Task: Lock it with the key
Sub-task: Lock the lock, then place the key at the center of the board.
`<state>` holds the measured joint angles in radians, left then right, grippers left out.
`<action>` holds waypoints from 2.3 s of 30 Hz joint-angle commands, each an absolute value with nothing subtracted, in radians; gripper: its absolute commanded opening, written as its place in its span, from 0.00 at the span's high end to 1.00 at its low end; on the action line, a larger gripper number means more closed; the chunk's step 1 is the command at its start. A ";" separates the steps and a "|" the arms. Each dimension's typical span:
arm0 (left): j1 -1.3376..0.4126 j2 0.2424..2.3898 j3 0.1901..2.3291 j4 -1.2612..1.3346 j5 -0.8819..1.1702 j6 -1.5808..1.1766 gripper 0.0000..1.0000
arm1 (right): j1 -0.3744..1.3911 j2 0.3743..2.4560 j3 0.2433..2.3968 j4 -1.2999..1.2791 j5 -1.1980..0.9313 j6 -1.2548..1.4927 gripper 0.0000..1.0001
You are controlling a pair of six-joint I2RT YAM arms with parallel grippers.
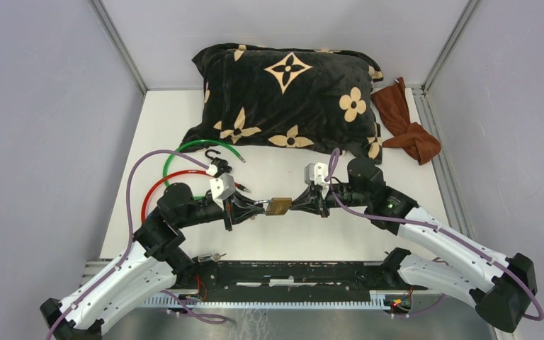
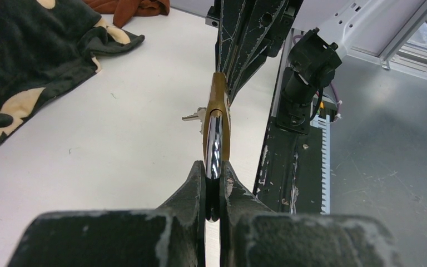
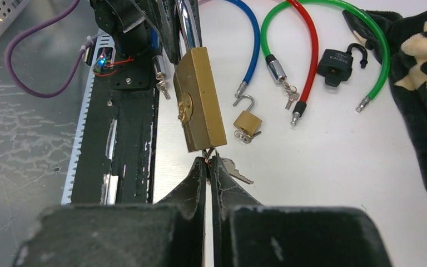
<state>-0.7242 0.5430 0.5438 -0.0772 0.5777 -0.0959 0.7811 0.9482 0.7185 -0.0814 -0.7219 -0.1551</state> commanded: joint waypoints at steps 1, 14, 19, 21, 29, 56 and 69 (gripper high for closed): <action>-0.720 0.520 0.588 0.040 0.580 -0.071 0.98 | 0.787 0.915 0.710 -0.073 -0.657 -0.193 1.00; -0.702 0.474 0.663 -0.140 0.449 0.114 0.98 | 0.604 0.782 0.503 -0.071 -0.388 -0.085 1.00; -0.701 0.467 0.624 -0.106 0.409 0.085 0.98 | 0.512 0.842 0.513 -0.155 -0.016 0.088 1.00; -0.701 0.465 0.610 -0.096 0.393 0.071 0.98 | 0.440 0.882 0.503 -0.166 0.028 0.150 1.00; -0.702 0.450 0.588 -0.096 0.405 0.027 0.98 | 0.203 1.067 0.492 -0.085 -0.065 0.210 1.00; -0.701 0.472 0.535 -0.012 0.513 0.003 0.98 | 0.462 0.947 0.676 -0.131 -0.629 -0.184 0.02; -0.701 0.486 0.522 -0.020 0.629 -0.037 0.98 | 0.922 1.074 0.830 0.002 -0.688 -0.240 0.02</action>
<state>-0.7036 0.4973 0.5049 -0.1680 0.5629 -0.0078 0.8673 1.0107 0.7269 -0.0383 -0.6868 -0.1864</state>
